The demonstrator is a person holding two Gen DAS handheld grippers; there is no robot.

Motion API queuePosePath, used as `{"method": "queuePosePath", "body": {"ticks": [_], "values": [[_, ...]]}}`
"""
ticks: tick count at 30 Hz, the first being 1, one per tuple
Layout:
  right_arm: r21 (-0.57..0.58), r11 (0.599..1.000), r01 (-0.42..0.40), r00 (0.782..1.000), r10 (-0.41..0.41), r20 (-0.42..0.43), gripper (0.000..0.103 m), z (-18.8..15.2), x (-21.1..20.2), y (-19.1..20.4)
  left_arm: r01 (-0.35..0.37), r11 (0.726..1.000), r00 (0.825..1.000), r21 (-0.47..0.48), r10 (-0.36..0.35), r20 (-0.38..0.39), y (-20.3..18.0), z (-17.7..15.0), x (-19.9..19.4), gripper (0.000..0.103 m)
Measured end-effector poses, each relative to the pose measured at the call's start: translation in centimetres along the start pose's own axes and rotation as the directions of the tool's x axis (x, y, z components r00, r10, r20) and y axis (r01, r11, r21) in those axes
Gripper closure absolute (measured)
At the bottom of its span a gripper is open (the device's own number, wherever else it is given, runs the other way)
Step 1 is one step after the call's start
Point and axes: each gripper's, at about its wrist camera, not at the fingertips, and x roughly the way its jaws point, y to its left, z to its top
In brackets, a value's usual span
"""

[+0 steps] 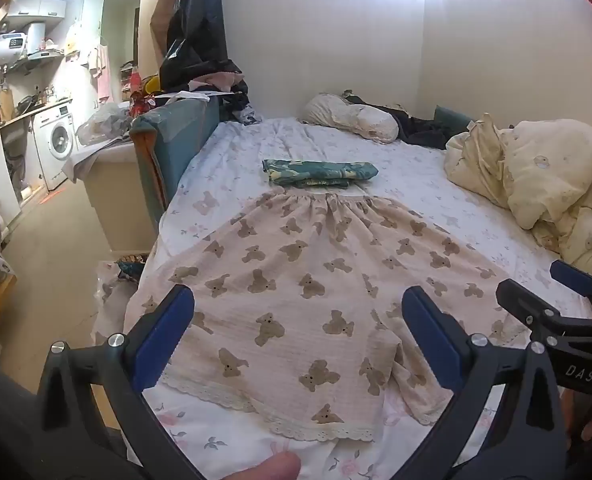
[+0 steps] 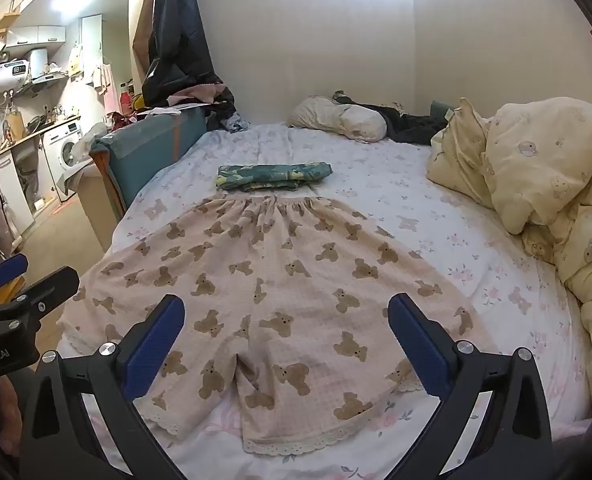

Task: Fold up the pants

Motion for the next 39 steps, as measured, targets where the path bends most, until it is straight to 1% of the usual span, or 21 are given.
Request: {"method": "queuePosePath", "body": {"ticks": [3,10,39], "values": [[-0.001,1.0,-0.008,1.0,0.008,0.003,0.0,0.14,0.12,-0.07,0.002,1.0,1.0,-0.002,-0.002,-0.001,0.04,0.03,-0.04,0.001],[-0.014,1.0,0.003,1.0,-0.003,0.028,0.0,-0.12,-0.08,0.13,0.003,1.0,1.0,-0.003,-0.003,-0.002,0.08,0.04,-0.05,0.001],[-0.003,1.0,-0.002,1.0,0.002,0.031,0.0,0.07,-0.09,-0.12,-0.004,1.0,1.0,0.0,0.004,-0.003,0.86,-0.11,-0.1,0.001]]}}
